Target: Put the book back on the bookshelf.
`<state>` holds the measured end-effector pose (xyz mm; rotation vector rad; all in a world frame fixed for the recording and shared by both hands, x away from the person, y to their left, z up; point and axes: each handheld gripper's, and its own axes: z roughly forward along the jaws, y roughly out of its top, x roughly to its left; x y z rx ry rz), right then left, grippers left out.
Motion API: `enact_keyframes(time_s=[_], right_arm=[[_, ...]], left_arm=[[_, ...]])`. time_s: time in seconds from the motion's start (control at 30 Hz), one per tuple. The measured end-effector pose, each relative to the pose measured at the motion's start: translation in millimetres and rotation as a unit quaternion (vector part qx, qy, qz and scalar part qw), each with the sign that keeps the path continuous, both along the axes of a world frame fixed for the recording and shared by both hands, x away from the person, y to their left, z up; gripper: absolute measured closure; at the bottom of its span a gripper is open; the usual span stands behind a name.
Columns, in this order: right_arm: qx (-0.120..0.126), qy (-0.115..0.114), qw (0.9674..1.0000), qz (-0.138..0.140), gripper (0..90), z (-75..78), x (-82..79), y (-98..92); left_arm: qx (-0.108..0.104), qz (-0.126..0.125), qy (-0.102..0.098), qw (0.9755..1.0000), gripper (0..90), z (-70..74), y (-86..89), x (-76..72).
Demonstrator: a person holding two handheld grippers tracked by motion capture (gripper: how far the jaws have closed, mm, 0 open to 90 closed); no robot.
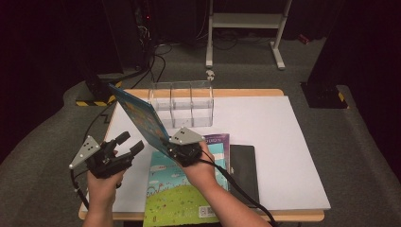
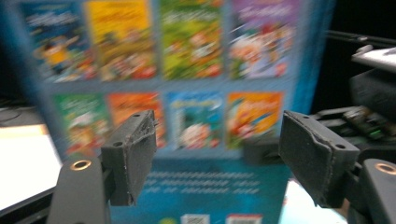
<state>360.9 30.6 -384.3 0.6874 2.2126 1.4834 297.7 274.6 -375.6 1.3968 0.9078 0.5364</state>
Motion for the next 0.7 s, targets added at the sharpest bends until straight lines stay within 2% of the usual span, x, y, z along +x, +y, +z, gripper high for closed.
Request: enact_keyframes(time_s=[0.23, 0.27, 0.33, 0.37, 0.4, 0.43, 0.47, 0.57, 0.7], right_arm=[[-0.002, -0.006, 0.9999, 0.009, 78.6, -5.0, -15.3, 7.8], [-0.008, -0.014, 0.9997, 0.018, 77.5, -7.5, -22.1, 11.8], [-0.012, -0.020, 0.9996, 0.014, 77.3, -8.5, -26.0, 14.5], [-0.014, -0.017, 0.9994, 0.025, 73.9, -9.2, -29.0, 17.4], [-0.014, -0.017, 0.9994, 0.025, 73.9, -9.2, -29.0, 17.4], [-0.019, -0.003, 0.9989, 0.042, 68.6, -11.2, -30.2, 20.8], [-0.019, -0.003, 0.9989, 0.042, 68.6, -11.2, -30.2, 20.8], [-0.030, 0.018, 0.9978, 0.057, 61.6, -14.7, -33.7, 22.3], [-0.017, 0.036, 0.9966, 0.072, 60.8, -16.3, -41.9, 13.1]], left_arm=[[-0.020, -0.031, -0.019, 0.9991, 24.9, 11.5, -15.7, -10.8], [-0.021, -0.031, -0.021, 0.9991, 23.9, 12.3, -18.2, -12.2], [-0.015, -0.019, -0.025, 0.9994, 21.8, 13.5, -21.7, -15.8], [-0.014, -0.014, -0.025, 0.9995, 21.9, 13.8, -22.7, -16.3], [-0.016, -0.011, -0.024, 0.9995, 21.9, 13.6, -23.0, -16.6], [-0.019, -0.010, -0.024, 0.9995, 22.3, 13.3, -23.1, -16.7], [-0.019, -0.007, -0.023, 0.9995, 22.3, 12.9, -22.9, -16.2], [-0.021, -0.003, -0.017, 0.9996, 20.8, 11.4, -23.1, -14.4], [-0.017, 0.012, -0.018, 0.9996, 22.1, 11.4, -21.9, -14.9]])
